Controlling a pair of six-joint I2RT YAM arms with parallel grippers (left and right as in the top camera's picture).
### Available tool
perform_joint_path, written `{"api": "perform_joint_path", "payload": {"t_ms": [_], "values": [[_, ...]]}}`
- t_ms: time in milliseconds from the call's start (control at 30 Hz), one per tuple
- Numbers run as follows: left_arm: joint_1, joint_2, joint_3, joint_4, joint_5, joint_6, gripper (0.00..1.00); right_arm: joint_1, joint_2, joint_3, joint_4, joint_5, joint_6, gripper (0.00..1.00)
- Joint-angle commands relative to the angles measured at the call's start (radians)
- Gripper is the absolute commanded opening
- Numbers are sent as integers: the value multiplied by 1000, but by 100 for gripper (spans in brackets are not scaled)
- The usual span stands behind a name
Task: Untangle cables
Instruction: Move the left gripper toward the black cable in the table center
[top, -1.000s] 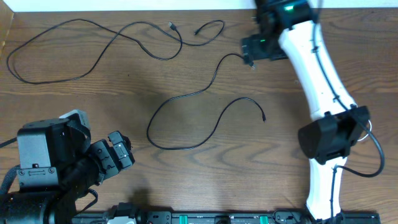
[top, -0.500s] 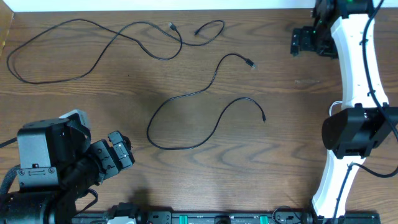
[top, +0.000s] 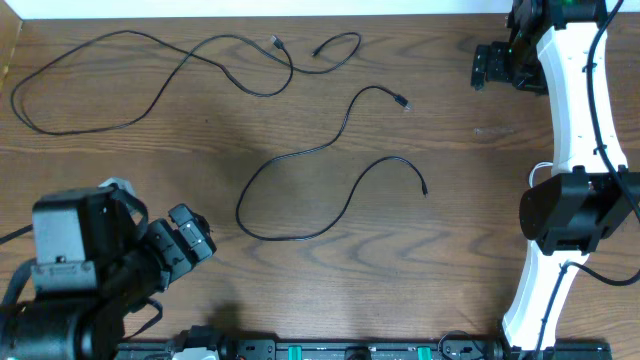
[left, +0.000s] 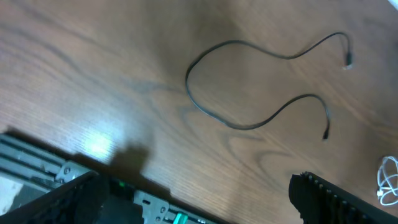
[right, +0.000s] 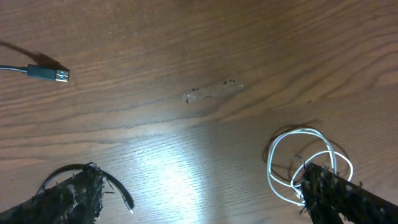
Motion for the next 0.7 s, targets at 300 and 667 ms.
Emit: {"api": "perform_joint_path", "payload": {"t_ms": [300, 667], "values": [[2, 233, -327, 229, -24, -40, 99, -1, -37, 18, -1, 6, 11, 99], [2, 640, -342, 343, -9, 71, 96, -1, -37, 18, -1, 6, 11, 99]]}}
